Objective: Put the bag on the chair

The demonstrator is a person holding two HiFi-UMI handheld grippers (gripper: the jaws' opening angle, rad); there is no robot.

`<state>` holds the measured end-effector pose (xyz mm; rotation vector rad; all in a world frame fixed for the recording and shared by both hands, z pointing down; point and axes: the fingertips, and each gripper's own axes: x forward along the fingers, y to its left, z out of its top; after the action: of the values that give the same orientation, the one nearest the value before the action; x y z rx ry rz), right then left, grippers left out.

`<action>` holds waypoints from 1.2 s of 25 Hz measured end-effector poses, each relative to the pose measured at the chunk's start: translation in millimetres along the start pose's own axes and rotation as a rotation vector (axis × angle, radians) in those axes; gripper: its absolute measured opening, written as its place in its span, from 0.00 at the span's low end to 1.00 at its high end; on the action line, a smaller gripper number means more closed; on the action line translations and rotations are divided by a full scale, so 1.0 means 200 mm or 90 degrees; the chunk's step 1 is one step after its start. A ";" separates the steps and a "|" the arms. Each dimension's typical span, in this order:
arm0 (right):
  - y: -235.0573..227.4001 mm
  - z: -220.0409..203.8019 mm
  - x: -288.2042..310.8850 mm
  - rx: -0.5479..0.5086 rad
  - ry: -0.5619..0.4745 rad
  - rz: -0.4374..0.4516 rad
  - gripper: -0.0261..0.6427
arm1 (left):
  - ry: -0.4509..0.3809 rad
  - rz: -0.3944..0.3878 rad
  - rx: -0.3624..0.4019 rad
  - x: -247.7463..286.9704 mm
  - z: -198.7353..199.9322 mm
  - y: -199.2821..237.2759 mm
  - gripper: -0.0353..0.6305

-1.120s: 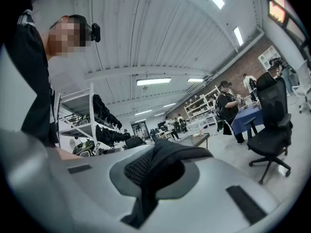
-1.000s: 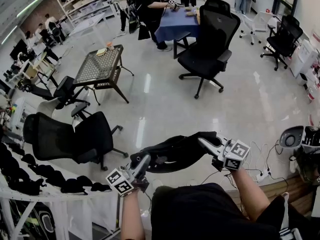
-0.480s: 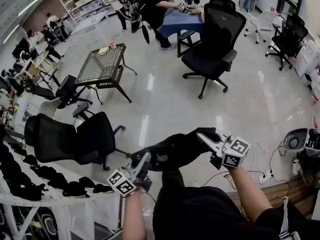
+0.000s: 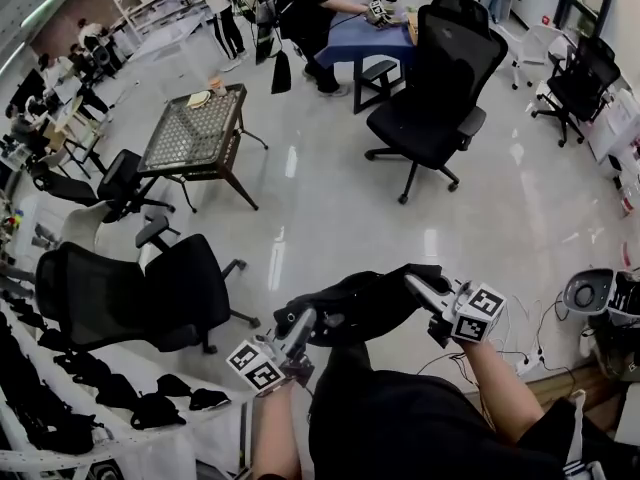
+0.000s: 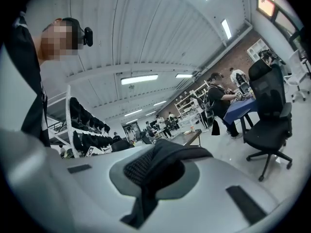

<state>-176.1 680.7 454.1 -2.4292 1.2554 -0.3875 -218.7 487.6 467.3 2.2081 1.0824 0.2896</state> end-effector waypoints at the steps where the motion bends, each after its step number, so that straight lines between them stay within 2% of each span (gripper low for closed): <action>1: -0.04 0.02 0.06 0.005 0.005 -0.005 0.06 | 0.002 0.001 -0.008 0.02 0.03 0.06 0.09; 5: -0.20 0.09 0.28 0.034 0.018 -0.020 0.06 | 0.009 -0.003 -0.030 0.11 0.17 0.27 0.09; 11: -0.38 0.21 0.64 0.037 0.018 -0.041 0.06 | 0.029 -0.016 -0.051 0.22 0.41 0.61 0.09; 16: -0.52 0.32 0.95 0.037 0.011 -0.046 0.06 | 0.035 -0.020 -0.042 0.30 0.64 0.86 0.09; 20: -0.56 0.37 1.15 0.026 0.018 -0.042 0.06 | 0.031 -0.024 -0.034 0.31 0.79 1.02 0.09; 23: -0.55 0.39 1.27 0.015 0.030 -0.014 0.06 | 0.025 -0.022 -0.028 0.29 0.88 1.12 0.09; 30: -0.50 0.37 1.48 0.017 0.040 0.022 0.06 | 0.008 0.004 -0.020 0.17 0.98 1.23 0.09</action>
<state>93.3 504.9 453.0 -2.3867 1.3089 -0.4702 46.3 314.6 472.6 2.1848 1.0700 0.3221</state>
